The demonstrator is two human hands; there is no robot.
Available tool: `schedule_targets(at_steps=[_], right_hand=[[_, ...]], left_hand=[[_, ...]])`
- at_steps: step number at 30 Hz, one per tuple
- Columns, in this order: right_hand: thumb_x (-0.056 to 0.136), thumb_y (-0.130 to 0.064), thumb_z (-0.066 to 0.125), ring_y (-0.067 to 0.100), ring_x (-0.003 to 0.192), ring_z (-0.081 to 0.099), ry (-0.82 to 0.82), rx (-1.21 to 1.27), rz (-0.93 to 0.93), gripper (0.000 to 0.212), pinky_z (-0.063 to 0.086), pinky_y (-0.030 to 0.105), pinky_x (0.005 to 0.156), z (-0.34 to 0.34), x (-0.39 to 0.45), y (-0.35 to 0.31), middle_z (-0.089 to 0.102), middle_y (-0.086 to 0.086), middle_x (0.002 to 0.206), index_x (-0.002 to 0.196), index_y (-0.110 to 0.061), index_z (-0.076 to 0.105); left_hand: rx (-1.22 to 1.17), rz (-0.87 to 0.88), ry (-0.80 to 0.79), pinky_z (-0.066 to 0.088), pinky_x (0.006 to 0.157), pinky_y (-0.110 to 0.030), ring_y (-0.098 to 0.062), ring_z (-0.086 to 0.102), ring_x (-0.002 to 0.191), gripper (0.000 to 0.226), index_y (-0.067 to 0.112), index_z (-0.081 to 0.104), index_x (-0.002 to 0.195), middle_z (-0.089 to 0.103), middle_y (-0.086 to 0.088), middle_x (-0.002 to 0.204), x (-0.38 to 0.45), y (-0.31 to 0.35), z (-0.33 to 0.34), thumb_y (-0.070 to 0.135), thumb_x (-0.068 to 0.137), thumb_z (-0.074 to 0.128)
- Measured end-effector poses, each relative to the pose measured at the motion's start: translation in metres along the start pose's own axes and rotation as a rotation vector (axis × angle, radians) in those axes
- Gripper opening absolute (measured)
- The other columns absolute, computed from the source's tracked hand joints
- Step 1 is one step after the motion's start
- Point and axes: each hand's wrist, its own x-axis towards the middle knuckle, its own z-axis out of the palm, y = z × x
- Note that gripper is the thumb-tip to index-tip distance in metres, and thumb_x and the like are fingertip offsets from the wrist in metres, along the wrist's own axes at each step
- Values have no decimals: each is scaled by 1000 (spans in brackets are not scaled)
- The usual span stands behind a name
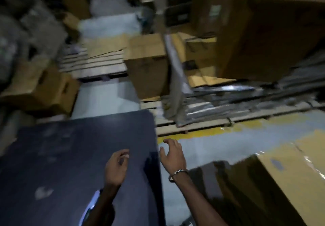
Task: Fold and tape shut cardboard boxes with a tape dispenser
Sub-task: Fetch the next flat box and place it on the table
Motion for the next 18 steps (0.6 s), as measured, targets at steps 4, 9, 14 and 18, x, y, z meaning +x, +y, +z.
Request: schedule_targets(at_steps=[4, 9, 14, 18], right_hand=[[93, -41, 53, 25, 120, 56, -267, -26, -181, 38, 47, 38, 101, 105, -21, -79, 63, 2, 121, 120, -17, 65], [93, -41, 56, 24, 117, 58, -493, -47, -258, 35, 50, 40, 98, 249, -68, -162, 64, 0, 119, 118, -18, 66], [94, -18, 69, 27, 113, 62, -622, -50, -279, 20, 45, 31, 96, 377, -119, -233, 67, 4, 114, 113, -13, 69], [95, -19, 68, 28, 119, 60, -827, -84, -336, 26, 49, 35, 101, 441, -160, -287, 65, 7, 122, 120, -14, 68]], left_hand=[[-45, -150, 204, 52, 94, -23, -23, 72, 104, 22, 23, 72, 113, 72, 2, 119, -24, -63, -87, 6, 100, 66], [-50, -292, 332, 36, 84, 2, 17, 57, 99, 23, 33, 69, 113, 65, 20, 114, -57, -154, -196, 12, 104, 65], [-135, -456, 464, 54, 84, -22, -6, 66, 101, 20, 31, 71, 121, 66, 18, 119, -88, -264, -308, 20, 106, 64], [-112, -577, 583, 57, 79, -35, -19, 68, 89, 18, 25, 72, 122, 69, 8, 106, -135, -326, -383, 21, 106, 63]])
